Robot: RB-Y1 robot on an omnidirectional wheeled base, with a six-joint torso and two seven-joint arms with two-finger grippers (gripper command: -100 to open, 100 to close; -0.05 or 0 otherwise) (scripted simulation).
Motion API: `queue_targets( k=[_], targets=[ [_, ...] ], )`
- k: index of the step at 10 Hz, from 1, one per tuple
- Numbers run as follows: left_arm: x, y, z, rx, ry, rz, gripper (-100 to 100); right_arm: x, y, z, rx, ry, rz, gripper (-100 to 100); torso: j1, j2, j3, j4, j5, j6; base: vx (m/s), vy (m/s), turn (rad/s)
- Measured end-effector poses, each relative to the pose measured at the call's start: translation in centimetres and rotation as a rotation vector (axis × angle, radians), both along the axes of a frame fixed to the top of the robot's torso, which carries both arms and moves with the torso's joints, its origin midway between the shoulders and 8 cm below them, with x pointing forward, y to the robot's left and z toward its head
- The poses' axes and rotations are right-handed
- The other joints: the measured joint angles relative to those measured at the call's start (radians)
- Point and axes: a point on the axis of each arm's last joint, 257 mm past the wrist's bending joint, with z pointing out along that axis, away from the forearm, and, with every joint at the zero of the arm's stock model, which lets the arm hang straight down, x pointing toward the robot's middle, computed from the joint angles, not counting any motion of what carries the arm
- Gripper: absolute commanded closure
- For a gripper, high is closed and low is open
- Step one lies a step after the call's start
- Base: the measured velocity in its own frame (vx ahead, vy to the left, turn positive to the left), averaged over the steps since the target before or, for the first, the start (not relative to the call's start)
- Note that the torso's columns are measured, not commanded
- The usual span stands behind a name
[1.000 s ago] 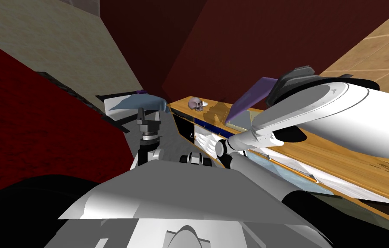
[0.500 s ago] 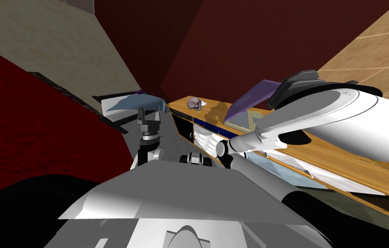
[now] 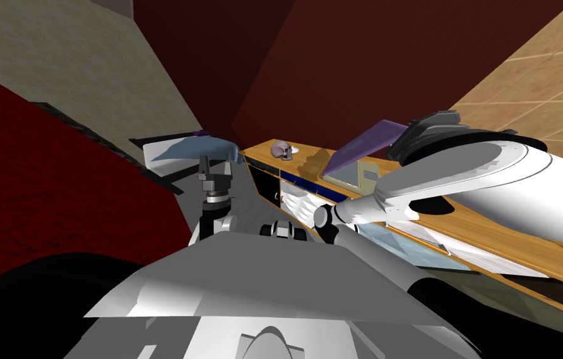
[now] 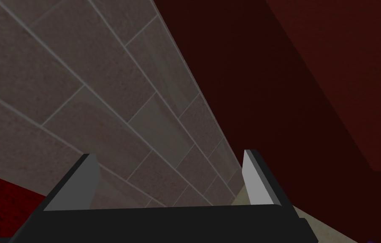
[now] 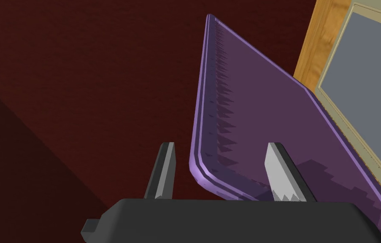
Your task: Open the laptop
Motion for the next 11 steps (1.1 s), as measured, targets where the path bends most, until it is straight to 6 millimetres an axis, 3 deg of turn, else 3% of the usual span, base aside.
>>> queue_targets(
  k=[11],
  targets=[
    [0.0, 0.0, 0.0, 0.000, 0.000, 0.000, 0, -1.1, -4.2, -3.9, 0.187, -0.083, 0.030, 100, 0.001, 0.006, 0.004, 0.004, 0.002, 0.002, 0.006, 0.012, -0.028]
  ],
)
